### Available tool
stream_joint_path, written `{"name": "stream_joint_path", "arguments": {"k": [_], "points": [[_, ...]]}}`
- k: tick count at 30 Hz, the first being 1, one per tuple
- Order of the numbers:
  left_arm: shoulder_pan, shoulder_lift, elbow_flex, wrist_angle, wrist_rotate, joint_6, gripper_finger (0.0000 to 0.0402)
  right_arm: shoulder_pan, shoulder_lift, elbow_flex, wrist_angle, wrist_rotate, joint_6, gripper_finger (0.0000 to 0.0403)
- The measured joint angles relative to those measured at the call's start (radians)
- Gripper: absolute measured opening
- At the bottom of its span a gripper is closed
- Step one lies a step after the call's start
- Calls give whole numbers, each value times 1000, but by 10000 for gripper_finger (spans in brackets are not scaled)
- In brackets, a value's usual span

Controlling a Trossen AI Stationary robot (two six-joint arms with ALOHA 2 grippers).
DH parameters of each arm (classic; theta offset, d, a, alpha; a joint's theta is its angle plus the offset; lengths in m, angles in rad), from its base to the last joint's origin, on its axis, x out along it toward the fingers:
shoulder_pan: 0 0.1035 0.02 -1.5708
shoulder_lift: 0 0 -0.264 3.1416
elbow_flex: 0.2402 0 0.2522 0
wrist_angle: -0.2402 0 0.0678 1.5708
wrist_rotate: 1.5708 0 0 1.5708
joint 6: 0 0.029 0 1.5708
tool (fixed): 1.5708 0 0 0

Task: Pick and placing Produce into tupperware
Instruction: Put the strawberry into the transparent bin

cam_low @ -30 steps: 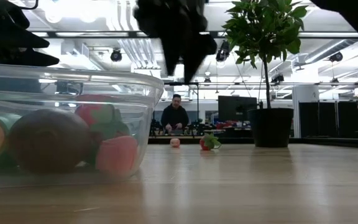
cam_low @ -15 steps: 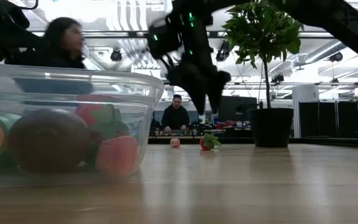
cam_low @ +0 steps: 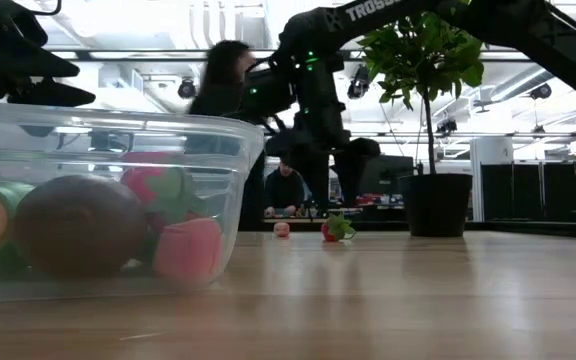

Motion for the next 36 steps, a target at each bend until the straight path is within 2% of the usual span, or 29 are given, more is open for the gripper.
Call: {"name": "stream_joint_path", "arguments": {"k": [4, 13, 25, 36], "points": [[0, 0, 0, 0, 0, 0, 192, -6, 0, -1, 48, -21, 53, 255], [0, 0, 0, 0, 0, 0, 192, -10, 0, -43, 139, -21, 61, 242], [0, 0, 0, 0, 0, 0, 192, -12, 0, -141, 173, 27, 77, 231], [0, 0, 0, 0, 0, 0, 192, -14, 0, -136, 204, 31, 73, 186]]}}
